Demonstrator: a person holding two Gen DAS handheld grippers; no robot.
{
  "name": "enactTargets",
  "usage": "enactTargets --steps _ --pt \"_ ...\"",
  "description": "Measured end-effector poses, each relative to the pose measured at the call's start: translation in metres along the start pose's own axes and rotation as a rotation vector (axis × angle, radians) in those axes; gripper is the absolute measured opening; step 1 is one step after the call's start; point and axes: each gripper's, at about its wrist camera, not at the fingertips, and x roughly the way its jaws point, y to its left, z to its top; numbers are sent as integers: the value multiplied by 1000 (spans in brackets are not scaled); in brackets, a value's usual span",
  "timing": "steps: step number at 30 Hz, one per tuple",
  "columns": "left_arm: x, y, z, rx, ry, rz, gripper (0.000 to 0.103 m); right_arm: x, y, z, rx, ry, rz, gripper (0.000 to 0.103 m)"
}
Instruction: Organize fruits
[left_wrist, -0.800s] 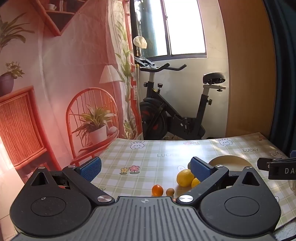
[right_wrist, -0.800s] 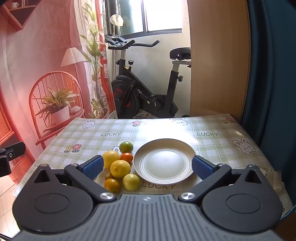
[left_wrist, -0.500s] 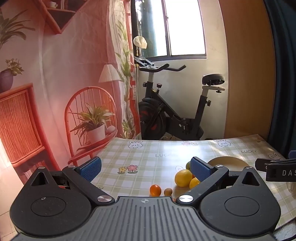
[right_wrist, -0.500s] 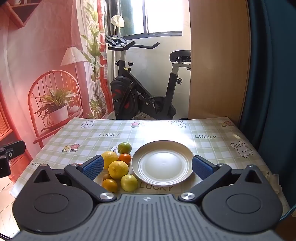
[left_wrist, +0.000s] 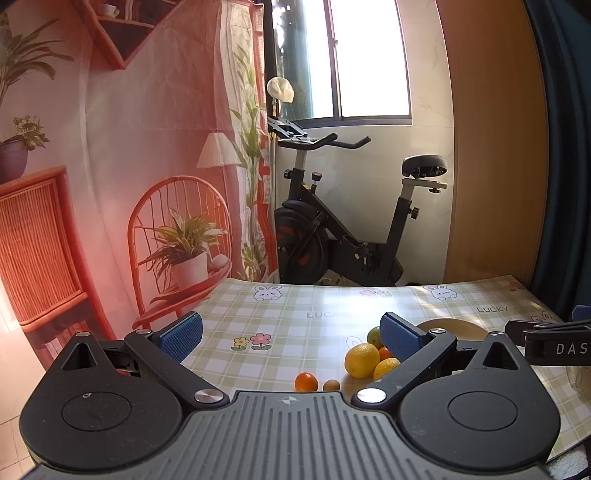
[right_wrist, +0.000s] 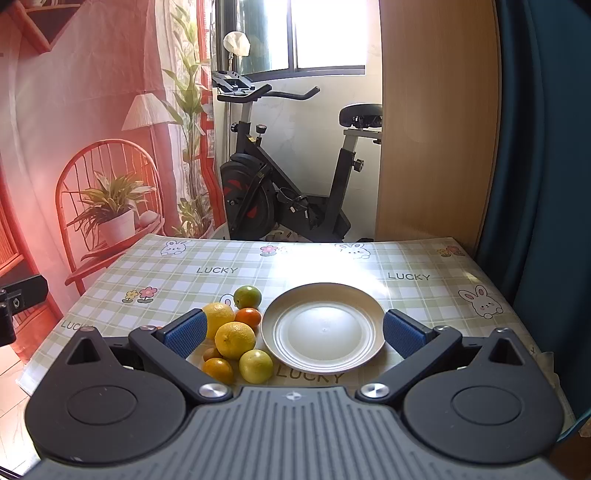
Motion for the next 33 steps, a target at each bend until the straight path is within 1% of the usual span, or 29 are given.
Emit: enactTargets --steps 14,33 --pt "-3 1 -3 -9 -20 -16 103 1 -5 1 4 -7 -6 103" --pt "-1 3 -5 -21 -14 -31 103 0 -2 0 1 -12 -11 103"
